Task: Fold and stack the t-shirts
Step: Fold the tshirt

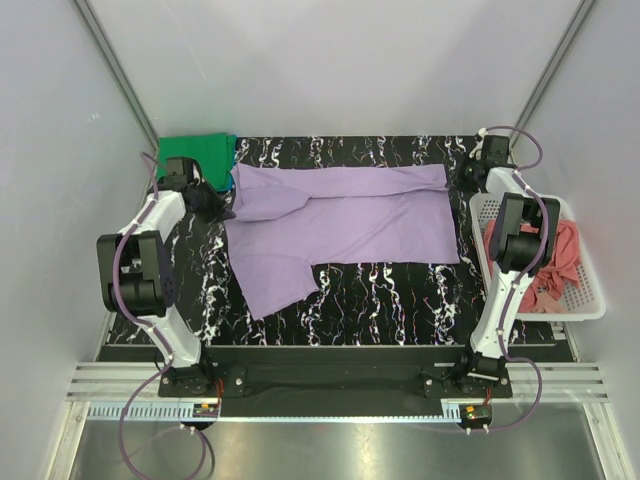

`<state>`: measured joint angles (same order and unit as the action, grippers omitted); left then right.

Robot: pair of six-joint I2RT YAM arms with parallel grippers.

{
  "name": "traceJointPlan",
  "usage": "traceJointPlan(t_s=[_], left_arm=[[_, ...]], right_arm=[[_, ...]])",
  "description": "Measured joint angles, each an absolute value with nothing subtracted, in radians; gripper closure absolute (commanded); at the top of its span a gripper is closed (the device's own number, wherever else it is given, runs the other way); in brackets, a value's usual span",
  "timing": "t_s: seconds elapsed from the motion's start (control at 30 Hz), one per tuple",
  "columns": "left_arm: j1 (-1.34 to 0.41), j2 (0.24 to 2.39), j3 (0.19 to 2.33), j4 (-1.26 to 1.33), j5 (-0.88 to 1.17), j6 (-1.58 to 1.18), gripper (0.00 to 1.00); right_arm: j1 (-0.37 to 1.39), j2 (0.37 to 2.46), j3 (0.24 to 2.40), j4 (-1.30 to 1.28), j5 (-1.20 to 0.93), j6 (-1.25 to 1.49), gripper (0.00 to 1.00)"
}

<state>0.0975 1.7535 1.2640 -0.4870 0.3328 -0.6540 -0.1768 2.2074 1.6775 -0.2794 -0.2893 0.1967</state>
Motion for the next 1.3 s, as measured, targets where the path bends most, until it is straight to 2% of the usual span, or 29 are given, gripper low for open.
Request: traceJointPlan(t_s=[0.07,0.13,0.17,0.2,0.23,0.3,0.37,0.57,0.7,0.93,1.1,1.3], left_arm=[[0.097,1.753,1.253,-0.500,0.334,-0.649,1.00],[0.097,1.753,1.250,-0.509,0.339,-0.645,0.99],[0.097,1.753,1.250,-0.513,0.343,-0.642,0.92],[0.097,1.753,1.250,-0.518,0.345,-0.635,0.69],[0.097,1.753,1.250,-0.526,0.347,-0.625,0.59],[0.097,1.753,1.253,-0.563,0.335,-0.616,0.44],[0.097,1.753,1.268,-0.607,0.319,-0.605,0.40],[0.081,1.730,1.345,-0.648,0.269,-0.597,0.41],[0.023,1.738,1.359,-0.599,0.278,-0.595,0.44],[-0.104,1.750,1.247,-0.542,0.274,-0.626,0.44],[-0.105,1.750,1.169,-0.573,0.217,-0.653,0.45],[-0.099,1.750,1.150,-0.614,0.117,-0.655,0.45]], right_arm=[[-0.177,2.206,1.676,-0.282,-0.279,0.191,0.87],[-0.177,2.204,1.676,-0.284,-0.274,0.189,0.77],[-0.177,2.202,1.676,-0.286,-0.272,0.190,0.73],[-0.177,2.200,1.677,-0.290,-0.270,0.192,0.68],[-0.177,2.198,1.680,-0.297,-0.268,0.193,0.66],[-0.177,2.193,1.697,-0.321,-0.263,0.199,0.62],[-0.177,2.193,1.731,-0.350,-0.264,0.216,0.64],[-0.157,2.195,1.854,-0.439,-0.271,0.263,0.75],[-0.125,2.198,1.904,-0.472,-0.269,0.285,0.76],[-0.097,2.198,1.818,-0.529,-0.204,0.309,0.76],[-0.097,2.198,1.721,-0.574,-0.139,0.311,0.76],[-0.098,2.198,1.707,-0.578,-0.078,0.300,0.76]])
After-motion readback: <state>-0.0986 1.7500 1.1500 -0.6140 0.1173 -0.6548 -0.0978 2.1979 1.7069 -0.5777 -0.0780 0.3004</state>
